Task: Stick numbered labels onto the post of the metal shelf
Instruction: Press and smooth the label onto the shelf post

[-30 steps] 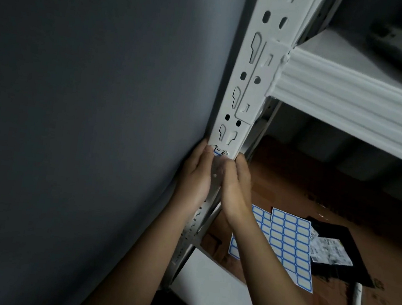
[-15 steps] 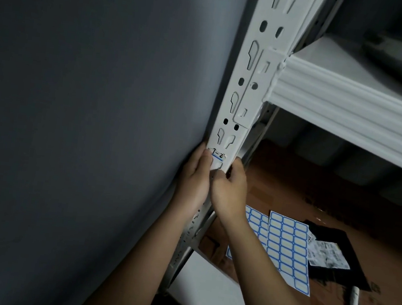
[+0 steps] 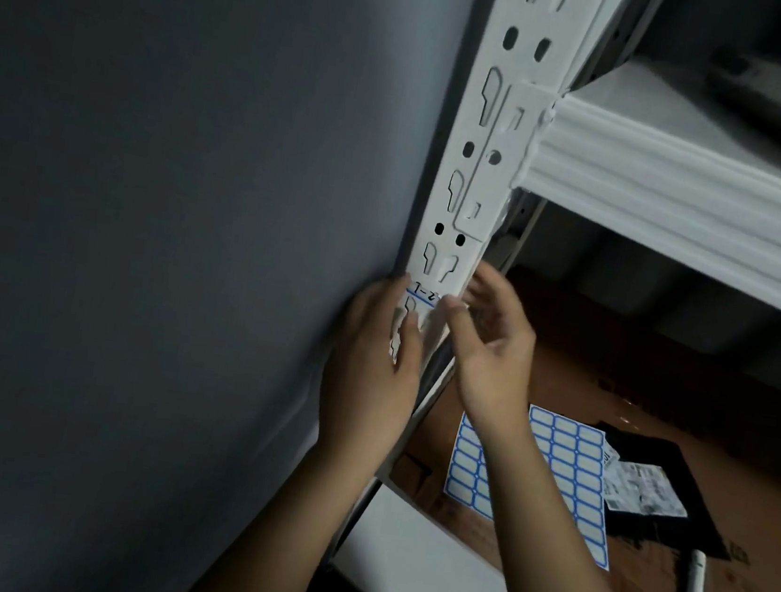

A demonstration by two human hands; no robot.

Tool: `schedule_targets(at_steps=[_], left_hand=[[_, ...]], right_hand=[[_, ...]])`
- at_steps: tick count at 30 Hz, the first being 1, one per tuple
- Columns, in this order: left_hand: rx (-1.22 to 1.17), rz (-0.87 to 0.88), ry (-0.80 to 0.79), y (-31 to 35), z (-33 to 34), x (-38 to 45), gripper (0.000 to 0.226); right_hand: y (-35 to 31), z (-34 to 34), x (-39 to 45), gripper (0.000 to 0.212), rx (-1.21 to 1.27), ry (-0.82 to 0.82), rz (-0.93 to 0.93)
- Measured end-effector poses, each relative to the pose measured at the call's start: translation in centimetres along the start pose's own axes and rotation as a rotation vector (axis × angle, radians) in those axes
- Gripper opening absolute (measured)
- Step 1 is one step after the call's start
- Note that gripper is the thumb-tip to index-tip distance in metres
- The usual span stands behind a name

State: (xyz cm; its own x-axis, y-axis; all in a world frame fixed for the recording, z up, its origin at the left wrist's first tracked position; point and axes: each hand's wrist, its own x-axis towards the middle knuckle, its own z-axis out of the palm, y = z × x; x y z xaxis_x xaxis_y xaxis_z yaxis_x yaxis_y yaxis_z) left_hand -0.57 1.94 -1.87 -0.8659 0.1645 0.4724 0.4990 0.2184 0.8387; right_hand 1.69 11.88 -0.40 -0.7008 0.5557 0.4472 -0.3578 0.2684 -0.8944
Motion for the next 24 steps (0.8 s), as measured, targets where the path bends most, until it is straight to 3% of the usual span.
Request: schedule_targets(at_steps=[7, 15, 24], left_hand=[[-0.033, -0.076, 0.081, 1.2, 0.4, 0.3, 0.008], [-0.176, -0.289, 0.081, 1.8, 1.0, 0.8, 0.009], [-0.288, -0.362, 0.072, 2.5, 1.0, 1.0, 0.014]], right_hand=[[0.1, -1.8, 1.0, 0.033, 0.061, -0.145, 0.096], [0.9, -1.6, 1.1, 0.028, 0.114, -0.139, 0.099], [1.1, -1.7, 1.3, 0.027, 0.159, -0.194, 0.085]])
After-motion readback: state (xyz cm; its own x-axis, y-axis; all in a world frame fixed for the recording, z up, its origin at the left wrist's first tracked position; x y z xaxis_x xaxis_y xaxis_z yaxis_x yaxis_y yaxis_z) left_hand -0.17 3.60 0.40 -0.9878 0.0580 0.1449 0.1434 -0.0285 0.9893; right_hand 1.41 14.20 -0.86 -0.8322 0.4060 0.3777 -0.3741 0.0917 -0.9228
